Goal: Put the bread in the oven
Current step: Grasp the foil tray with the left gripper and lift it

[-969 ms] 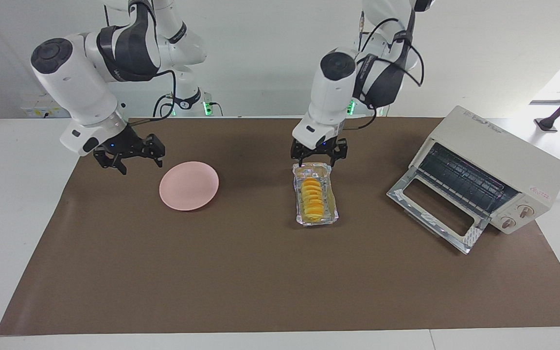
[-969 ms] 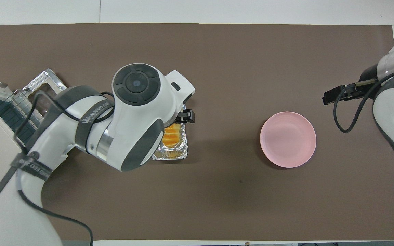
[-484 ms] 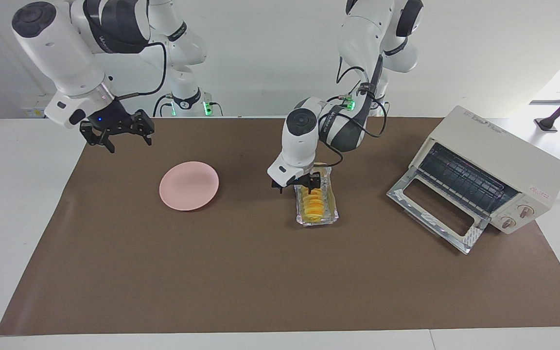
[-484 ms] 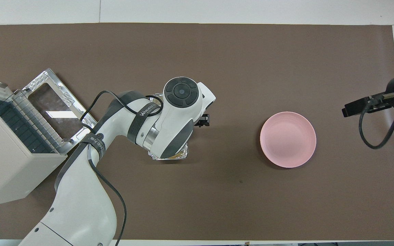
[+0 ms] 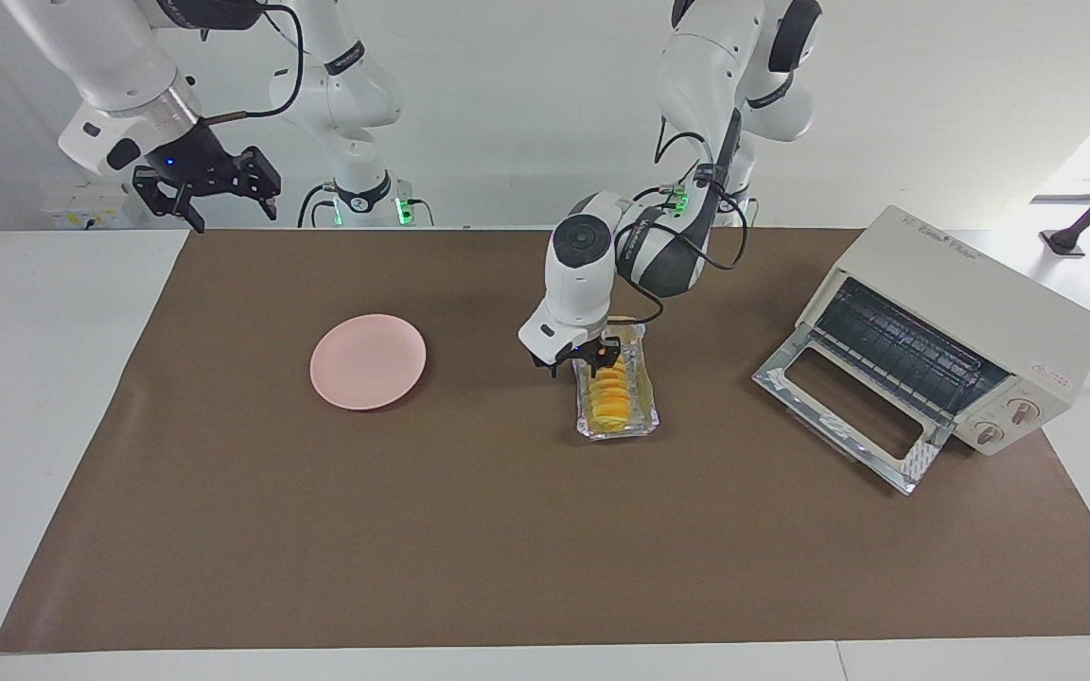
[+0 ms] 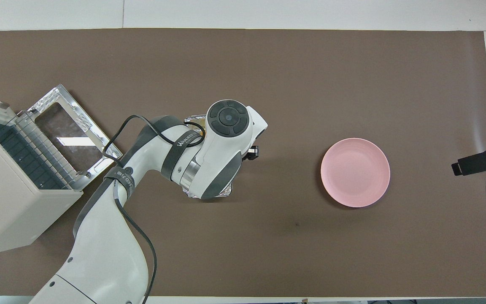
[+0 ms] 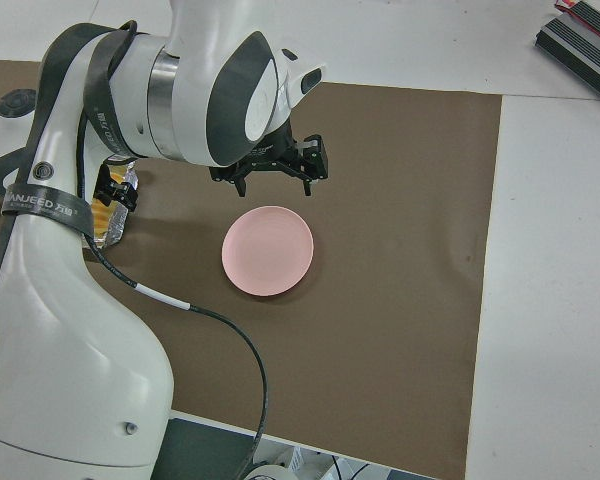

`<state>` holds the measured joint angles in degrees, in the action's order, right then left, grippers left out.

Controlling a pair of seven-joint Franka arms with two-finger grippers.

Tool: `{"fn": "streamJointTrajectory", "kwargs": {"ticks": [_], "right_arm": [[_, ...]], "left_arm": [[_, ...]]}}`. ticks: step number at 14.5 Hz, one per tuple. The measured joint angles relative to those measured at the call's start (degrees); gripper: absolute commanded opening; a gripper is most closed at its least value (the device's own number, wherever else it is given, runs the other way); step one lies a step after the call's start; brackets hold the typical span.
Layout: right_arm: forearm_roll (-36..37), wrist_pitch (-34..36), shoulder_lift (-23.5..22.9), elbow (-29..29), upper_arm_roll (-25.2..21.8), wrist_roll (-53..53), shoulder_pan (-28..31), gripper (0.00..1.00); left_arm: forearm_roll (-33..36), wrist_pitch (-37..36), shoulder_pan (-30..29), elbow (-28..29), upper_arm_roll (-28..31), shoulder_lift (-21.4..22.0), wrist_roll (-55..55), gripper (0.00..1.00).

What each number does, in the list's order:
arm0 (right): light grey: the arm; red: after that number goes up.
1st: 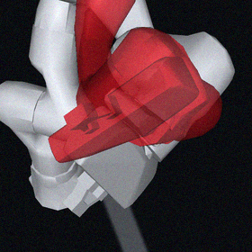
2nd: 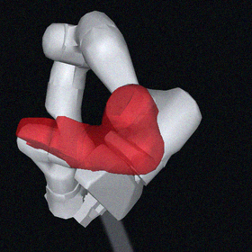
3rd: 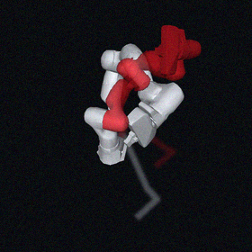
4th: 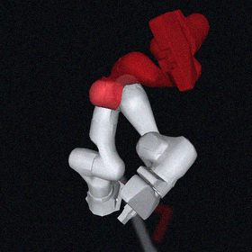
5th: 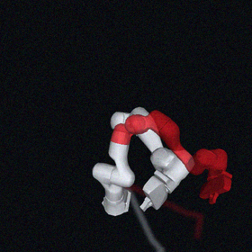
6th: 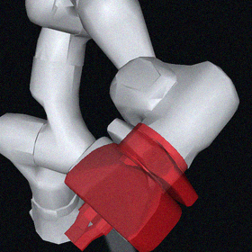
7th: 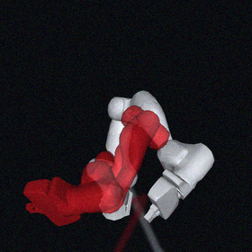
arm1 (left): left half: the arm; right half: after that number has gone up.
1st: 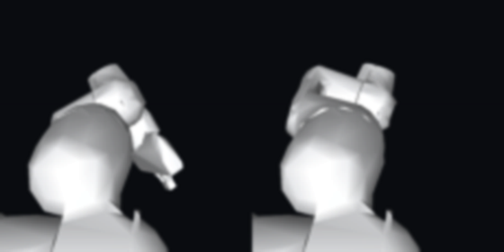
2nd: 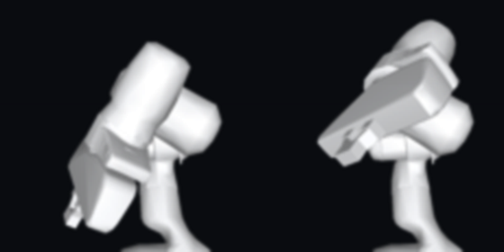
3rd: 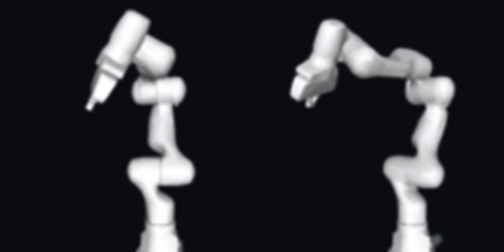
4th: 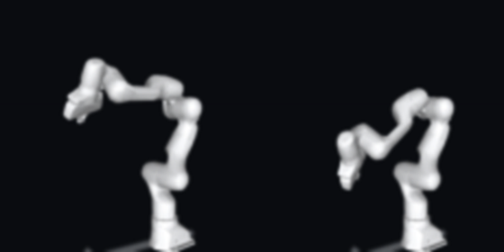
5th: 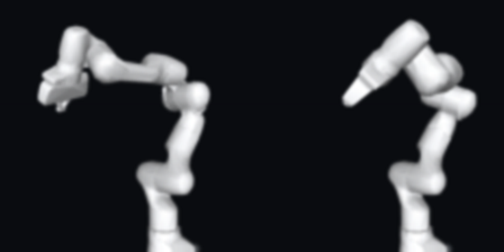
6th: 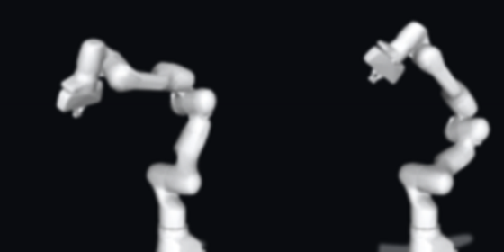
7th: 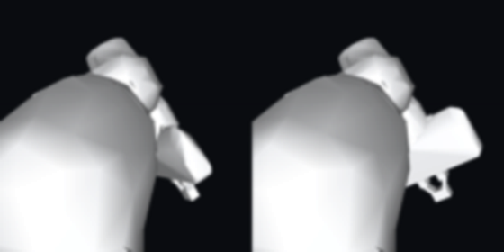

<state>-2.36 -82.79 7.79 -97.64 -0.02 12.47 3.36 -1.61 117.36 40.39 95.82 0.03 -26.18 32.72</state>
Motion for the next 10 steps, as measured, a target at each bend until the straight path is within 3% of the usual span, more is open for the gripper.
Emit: {"fn": "streamJointTrajectory", "kwargs": {"ticks": [2,8,10], "right_arm": [[0.13,-0.37,-0.08,0.00,0.09,-0.01,0.30,1.00],[1.62,-2.94,-0.89,1.50,0.84,-0.01,1.82,1.00],[1.76,-2.94,-0.96,1.65,1.45,-0.01,1.84,1.00]], "left_arm": [[0.00,-0.01,0.73,0.55,0.00,-0.04,2.06,0.00],[0.01,-0.56,0.76,-0.08,2.26,-0.02,7.38,0.00],[0.00,-4.92,0.33,-3.38,4.19,0.05,7.60,0.00]]}}
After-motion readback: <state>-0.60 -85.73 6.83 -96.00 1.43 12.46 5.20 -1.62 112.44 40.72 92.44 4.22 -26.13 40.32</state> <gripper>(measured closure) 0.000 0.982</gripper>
